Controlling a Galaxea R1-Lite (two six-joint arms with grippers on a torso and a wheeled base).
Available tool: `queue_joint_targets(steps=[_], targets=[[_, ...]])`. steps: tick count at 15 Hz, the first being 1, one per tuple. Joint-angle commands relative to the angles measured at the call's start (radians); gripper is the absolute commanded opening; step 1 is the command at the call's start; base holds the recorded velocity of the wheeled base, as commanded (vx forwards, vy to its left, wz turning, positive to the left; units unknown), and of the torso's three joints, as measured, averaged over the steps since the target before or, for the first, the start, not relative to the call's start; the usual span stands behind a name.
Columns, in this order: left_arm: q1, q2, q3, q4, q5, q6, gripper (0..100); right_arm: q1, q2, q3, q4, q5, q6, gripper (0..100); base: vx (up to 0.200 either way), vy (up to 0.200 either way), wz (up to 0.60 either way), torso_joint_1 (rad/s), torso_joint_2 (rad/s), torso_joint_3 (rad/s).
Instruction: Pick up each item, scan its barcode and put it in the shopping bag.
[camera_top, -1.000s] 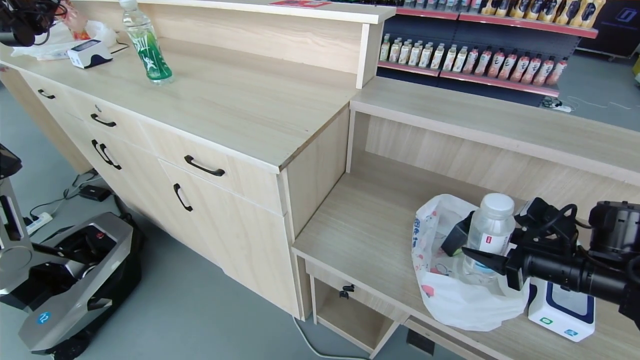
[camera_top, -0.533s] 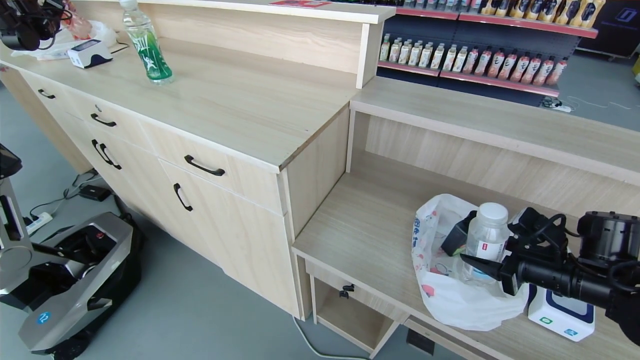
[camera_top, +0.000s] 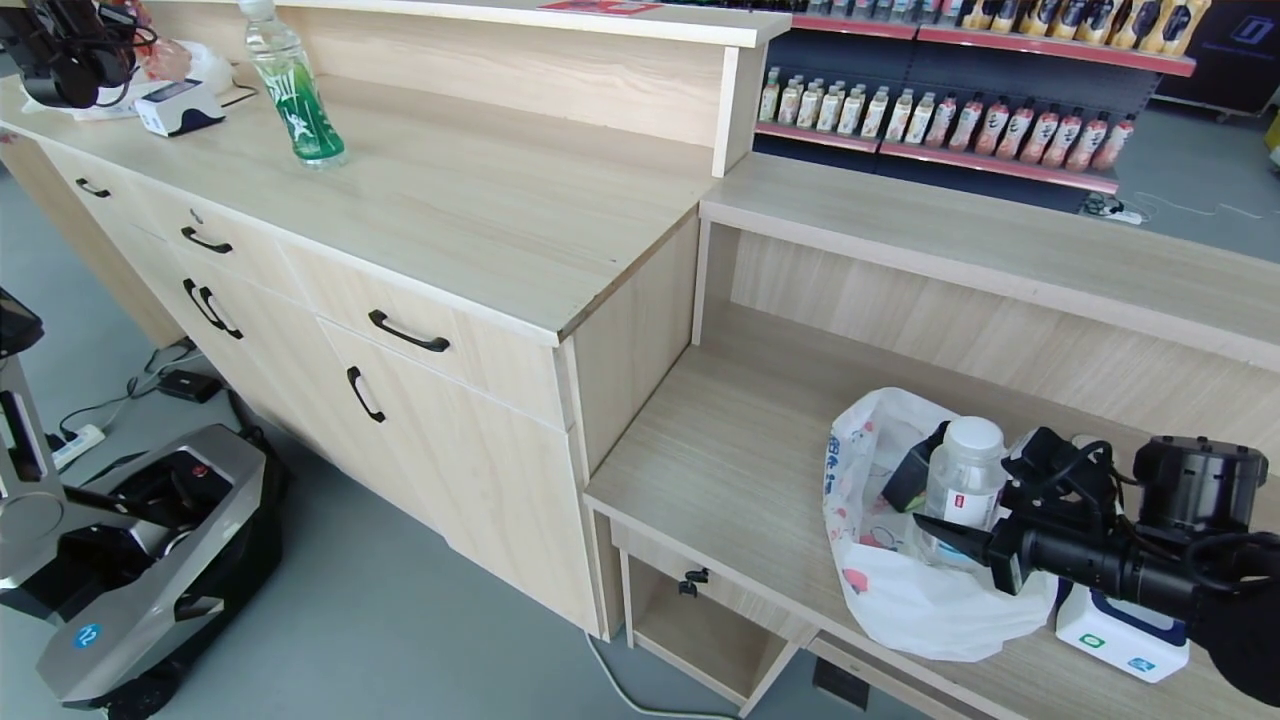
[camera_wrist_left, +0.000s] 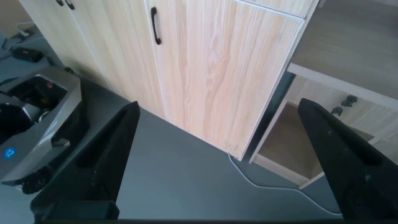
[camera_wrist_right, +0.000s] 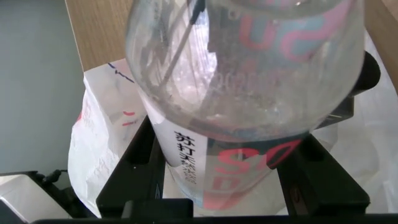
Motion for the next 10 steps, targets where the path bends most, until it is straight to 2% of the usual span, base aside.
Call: queue_joint_targets(steps=[1, 10], targets=[[0.000, 0.000, 0.000, 0.000, -0.002, 0.000, 100, -0.002, 0.024, 0.002, -0.002, 0.001, 0.001, 0, 0.000, 0.000, 0.00, 0.000, 0.00, 0.000], [0.000, 0.000, 0.000, 0.000, 0.000, 0.000, 100, -0.026, 0.034, 0.000, -0.002, 0.002, 0.006, 0, 0.000, 0.000, 0.00, 0.000, 0.00, 0.000]])
